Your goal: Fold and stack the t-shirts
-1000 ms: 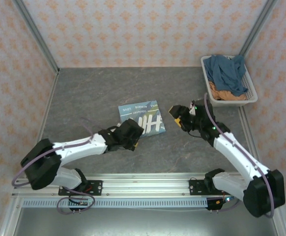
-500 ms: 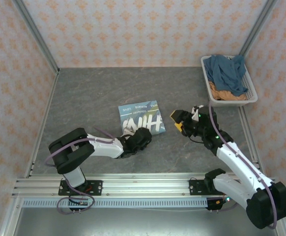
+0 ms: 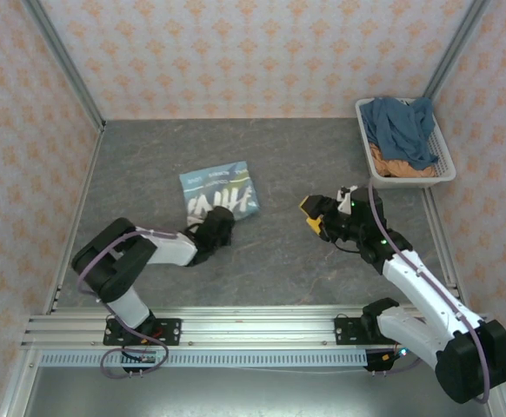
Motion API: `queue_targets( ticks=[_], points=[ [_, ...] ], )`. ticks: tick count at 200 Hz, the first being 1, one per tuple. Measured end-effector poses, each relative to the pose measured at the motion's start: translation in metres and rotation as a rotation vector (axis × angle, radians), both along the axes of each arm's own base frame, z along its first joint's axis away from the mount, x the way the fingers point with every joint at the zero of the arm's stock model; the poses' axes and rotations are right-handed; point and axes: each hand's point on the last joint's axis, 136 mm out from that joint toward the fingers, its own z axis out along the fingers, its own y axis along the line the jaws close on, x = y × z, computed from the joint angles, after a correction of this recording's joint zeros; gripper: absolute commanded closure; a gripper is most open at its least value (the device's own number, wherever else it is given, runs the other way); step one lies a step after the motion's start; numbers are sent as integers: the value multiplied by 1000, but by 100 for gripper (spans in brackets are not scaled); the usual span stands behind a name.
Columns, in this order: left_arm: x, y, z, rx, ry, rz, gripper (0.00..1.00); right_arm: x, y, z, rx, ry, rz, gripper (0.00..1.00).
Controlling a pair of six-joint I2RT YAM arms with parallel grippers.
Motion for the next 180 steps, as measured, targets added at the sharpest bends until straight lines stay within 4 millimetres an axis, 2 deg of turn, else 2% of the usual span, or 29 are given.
queue_targets(
  ticks=[36,48,78,102,121,141,180],
  points=[
    [32,101,1,93,75,10,100,4,2,-5,-12,18,3,38],
    [49,133,4,137,105,-22,100,7,2,-5,-15,20,4,38],
    [92,198,15,229,133,-117,100,15,5,-8,-23,33,5,38],
    [122,240,4,278,171,-202,100,24,9,-9,-33,42,10,38],
    [148,260,-4,305,183,-290,100,30,11,-9,-40,45,13,38],
    [174,269,1,353,174,-364,100,37,13,-10,-44,49,16,38],
    [194,274,1,368,180,-426,98,51,19,-8,-52,48,22,39]
  ],
)
